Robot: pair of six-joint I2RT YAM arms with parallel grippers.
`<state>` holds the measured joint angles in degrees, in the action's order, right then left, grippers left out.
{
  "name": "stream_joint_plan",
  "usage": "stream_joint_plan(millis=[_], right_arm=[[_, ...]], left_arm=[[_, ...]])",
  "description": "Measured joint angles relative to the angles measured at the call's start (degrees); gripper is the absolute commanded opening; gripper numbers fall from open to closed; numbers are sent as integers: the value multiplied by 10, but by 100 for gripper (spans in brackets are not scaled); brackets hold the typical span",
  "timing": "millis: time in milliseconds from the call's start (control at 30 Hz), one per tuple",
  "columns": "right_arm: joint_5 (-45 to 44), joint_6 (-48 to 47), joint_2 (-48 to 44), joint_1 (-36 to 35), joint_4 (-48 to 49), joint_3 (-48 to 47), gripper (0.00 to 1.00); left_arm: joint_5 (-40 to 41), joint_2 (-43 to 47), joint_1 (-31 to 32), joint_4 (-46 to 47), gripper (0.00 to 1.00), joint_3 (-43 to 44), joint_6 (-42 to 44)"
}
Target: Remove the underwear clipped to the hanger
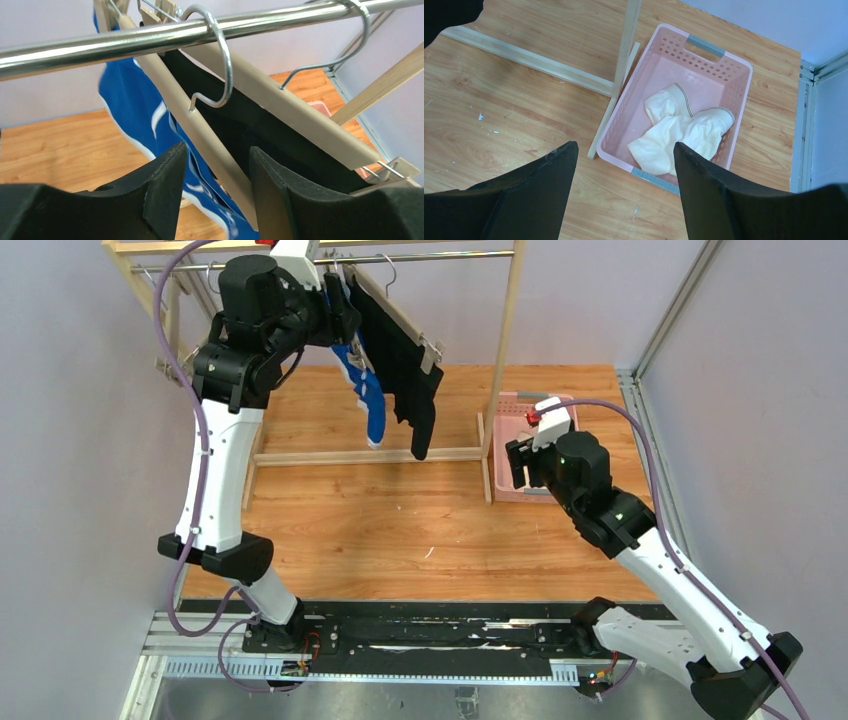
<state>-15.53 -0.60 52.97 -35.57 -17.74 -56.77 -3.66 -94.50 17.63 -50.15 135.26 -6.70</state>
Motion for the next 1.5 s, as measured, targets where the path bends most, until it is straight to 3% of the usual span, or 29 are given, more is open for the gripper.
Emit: stream_joint_plan(millis=[267, 367, 567, 1233, 1500], right_arm=[[-2, -4, 0, -3, 2, 5, 72], [-4, -5, 0, -6, 4, 5, 72], [-6, -7, 0, -9, 6, 9, 72], [-17, -10, 17, -23, 11, 23, 72], [-17, -10, 21, -23, 14, 23, 73]], left_arm=[[26, 3, 2, 4, 53, -45, 1], [42, 8, 2, 3, 42, -61, 5], [64, 17, 2, 4, 1, -68, 12], [108, 90, 2, 14, 0, -108, 44], [120, 136, 2, 28, 0, -169, 53]])
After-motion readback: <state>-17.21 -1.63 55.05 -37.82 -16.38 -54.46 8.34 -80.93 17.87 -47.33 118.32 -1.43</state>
